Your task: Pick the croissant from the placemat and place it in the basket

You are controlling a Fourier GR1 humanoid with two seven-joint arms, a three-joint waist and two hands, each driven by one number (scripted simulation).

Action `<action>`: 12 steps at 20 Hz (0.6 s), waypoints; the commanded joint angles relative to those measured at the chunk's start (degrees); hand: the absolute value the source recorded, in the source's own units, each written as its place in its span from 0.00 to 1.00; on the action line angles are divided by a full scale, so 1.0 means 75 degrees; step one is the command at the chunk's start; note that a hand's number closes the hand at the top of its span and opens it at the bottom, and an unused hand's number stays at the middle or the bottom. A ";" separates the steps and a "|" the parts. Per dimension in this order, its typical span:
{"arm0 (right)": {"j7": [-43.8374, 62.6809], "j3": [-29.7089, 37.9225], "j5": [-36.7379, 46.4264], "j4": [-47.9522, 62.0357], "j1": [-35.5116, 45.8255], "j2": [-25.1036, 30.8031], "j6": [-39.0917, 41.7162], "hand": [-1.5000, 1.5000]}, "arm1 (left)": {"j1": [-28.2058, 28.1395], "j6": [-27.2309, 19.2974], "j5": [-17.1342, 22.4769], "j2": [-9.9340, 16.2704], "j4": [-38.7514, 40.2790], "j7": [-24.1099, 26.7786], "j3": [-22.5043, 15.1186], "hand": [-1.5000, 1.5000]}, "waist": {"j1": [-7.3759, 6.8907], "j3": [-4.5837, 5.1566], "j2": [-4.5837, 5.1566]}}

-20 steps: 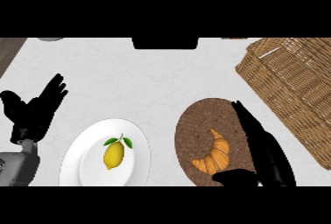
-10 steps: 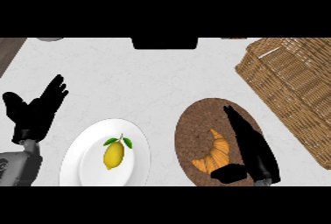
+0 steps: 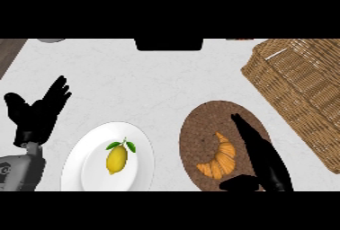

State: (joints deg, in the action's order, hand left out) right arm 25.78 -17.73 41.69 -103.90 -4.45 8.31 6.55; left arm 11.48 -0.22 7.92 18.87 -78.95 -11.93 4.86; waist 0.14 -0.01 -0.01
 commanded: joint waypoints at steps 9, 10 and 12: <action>-0.0001 -0.0591 0.0727 -0.0514 -0.0696 -0.0134 -0.0005 0.00 | -0.0307 0.0219 -0.0199 -0.0228 -0.0737 -0.0416 0.0239 0.50 | -0.0012 0.0002 -0.0009; -0.0338 -0.0400 0.0833 0.0797 -0.0045 -0.0422 -0.0412 0.00 | 0.0425 0.0421 -0.0318 -0.0119 0.0661 0.0322 0.0389 0.50 | 0.0005 0.0003 0.0011; -0.0271 -0.0429 0.1026 0.1139 0.0185 -0.0624 -0.0559 0.00 | 0.0028 0.0120 -0.0543 -0.0345 -0.0041 0.0113 0.0218 0.50 | -0.0026 0.0001 0.0003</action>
State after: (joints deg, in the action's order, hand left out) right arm 23.11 -20.61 46.33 -101.54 -6.69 6.18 4.53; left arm 12.00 1.93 5.93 17.80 -78.94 -12.03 7.26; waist 0.09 0.00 -0.02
